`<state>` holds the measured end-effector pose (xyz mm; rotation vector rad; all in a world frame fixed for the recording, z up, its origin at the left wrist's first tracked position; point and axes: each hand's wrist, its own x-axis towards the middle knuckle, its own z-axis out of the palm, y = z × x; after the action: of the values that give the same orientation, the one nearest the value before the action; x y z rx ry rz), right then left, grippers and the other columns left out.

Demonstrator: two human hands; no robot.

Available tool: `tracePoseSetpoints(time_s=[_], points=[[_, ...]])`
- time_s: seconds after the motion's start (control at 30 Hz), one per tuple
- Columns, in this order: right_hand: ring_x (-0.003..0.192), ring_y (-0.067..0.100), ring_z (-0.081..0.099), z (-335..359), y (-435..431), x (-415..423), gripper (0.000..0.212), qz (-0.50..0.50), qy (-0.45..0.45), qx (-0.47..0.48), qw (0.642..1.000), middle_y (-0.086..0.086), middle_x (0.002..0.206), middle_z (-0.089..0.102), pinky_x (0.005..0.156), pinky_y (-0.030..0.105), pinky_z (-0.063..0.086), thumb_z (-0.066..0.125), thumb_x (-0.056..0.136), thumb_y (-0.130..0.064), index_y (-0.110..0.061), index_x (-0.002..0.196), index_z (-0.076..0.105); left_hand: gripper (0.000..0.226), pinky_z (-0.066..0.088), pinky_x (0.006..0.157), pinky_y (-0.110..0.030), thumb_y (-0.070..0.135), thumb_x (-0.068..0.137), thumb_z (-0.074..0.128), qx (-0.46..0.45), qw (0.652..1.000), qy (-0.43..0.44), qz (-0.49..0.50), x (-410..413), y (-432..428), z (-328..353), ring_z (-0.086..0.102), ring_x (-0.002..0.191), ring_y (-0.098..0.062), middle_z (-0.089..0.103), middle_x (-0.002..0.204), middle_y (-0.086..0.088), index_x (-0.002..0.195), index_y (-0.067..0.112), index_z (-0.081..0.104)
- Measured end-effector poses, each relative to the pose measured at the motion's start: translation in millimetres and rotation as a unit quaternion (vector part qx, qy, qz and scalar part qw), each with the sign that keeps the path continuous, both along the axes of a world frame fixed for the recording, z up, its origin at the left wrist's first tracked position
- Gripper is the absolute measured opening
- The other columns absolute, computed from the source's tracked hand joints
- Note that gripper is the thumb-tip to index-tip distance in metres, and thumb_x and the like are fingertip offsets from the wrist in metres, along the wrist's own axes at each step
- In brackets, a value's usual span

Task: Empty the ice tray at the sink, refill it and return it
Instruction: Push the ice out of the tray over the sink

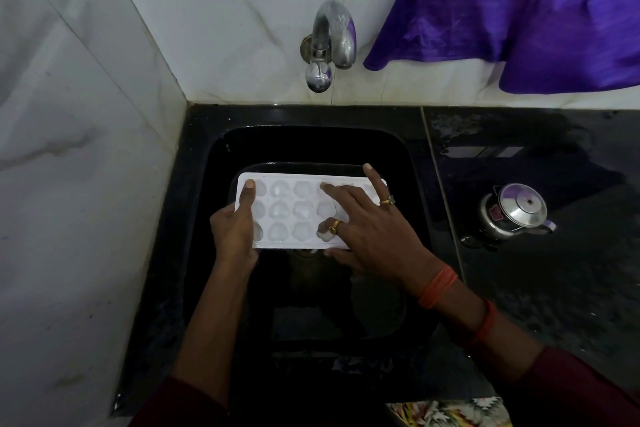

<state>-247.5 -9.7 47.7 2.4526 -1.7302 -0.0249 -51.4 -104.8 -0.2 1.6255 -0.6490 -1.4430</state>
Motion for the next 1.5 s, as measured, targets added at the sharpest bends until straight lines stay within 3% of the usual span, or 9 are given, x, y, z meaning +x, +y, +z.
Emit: tracePoseSetpoints(time_s=[0.27,0.37,0.5,0.7,0.8,0.97,1.07,1.17,1.5], points=[[0.129,0.02,0.054,6,-3,-1,0.038,-0.019,-0.036,0.007,0.999,0.005,0.146,0.052,0.122,0.061,0.004,0.061,0.086,-0.061,-0.03,0.104,0.075,0.033,0.055,0.044,-0.025,0.04,0.087,0.075,0.007,1.0,0.005,0.007,-1,2,0,0.069,0.052,-0.009,0.07,0.057,0.008,0.073,0.012,0.064],[0.129,0.019,0.054,7,-3,2,0.042,-0.012,-0.074,-0.002,0.997,0.005,0.146,0.052,0.123,0.06,0.004,0.058,0.088,-0.064,-0.031,0.109,0.071,0.033,0.055,0.045,-0.025,0.04,0.087,0.075,0.008,1.0,0.005,0.003,-2,2,0,0.069,0.052,-0.008,0.07,0.058,0.008,0.074,0.012,0.064],[0.132,0.022,0.051,6,-5,10,0.044,0.009,-0.053,0.025,0.998,0.008,0.15,0.047,0.122,0.06,0.007,0.052,0.091,-0.064,-0.033,0.116,0.071,0.031,0.056,0.048,-0.026,0.041,0.087,0.074,0.013,1.0,0.009,-0.004,-2,2,0,0.071,0.056,-0.01,0.071,0.064,0.006,0.076,0.014,0.066],[0.129,0.025,0.054,0,-8,17,0.029,0.04,-0.022,0.026,0.999,0.011,0.148,0.05,0.122,0.06,0.015,0.059,0.092,-0.055,-0.033,0.105,0.073,0.033,0.055,0.045,-0.025,0.042,0.087,0.074,0.011,1.0,0.006,-0.009,-2,2,0,0.071,0.054,-0.01,0.071,0.059,0.008,0.074,0.013,0.066],[0.129,0.023,0.053,-1,-9,19,0.028,0.047,-0.01,0.012,0.999,0.008,0.147,0.052,0.123,0.058,0.01,0.057,0.093,-0.052,-0.034,0.102,0.076,0.033,0.053,0.044,-0.024,0.042,0.087,0.074,0.011,1.0,0.0,-0.009,0,3,-1,0.07,0.053,-0.009,0.071,0.058,0.009,0.074,0.013,0.065],[0.122,0.025,0.058,2,-12,19,0.024,0.056,-0.026,-0.016,0.998,0.007,0.136,0.06,0.122,0.059,0.012,0.071,0.082,-0.048,-0.029,0.093,0.078,0.033,0.053,0.043,-0.024,0.043,0.086,0.074,0.016,1.0,-0.001,-0.013,3,4,-1,0.07,0.053,-0.008,0.071,0.058,0.009,0.076,0.014,0.065],[0.128,0.025,0.054,1,-12,21,0.025,0.051,-0.033,0.009,0.998,0.009,0.142,0.055,0.123,0.058,0.006,0.066,0.085,-0.049,-0.03,0.098,0.077,0.033,0.058,0.048,-0.029,0.043,0.086,0.074,0.019,1.0,-0.005,-0.01,4,4,-1,0.072,0.06,-0.014,0.072,0.068,0.002,0.077,0.013,0.065],[0.134,0.024,0.048,-2,-11,24,0.027,0.042,-0.017,0.029,0.999,0.008,0.15,0.048,0.124,0.058,0.004,0.061,0.088,-0.049,-0.033,0.103,0.076,0.035,0.061,0.067,-0.041,0.044,0.086,0.074,0.023,1.0,-0.007,-0.007,3,3,1,0.07,0.072,-0.024,0.069,0.078,-0.004,0.076,0.011,0.064],[0.128,0.025,0.053,-6,-12,28,0.021,0.052,-0.05,-0.007,0.997,0.009,0.144,0.053,0.121,0.06,0.013,0.068,0.086,-0.043,-0.03,0.1,0.076,0.034,0.054,0.044,-0.025,0.043,0.087,0.074,0.022,1.0,-0.005,0.003,5,4,3,0.07,0.054,-0.012,0.071,0.068,0.002,0.076,0.012,0.065]])
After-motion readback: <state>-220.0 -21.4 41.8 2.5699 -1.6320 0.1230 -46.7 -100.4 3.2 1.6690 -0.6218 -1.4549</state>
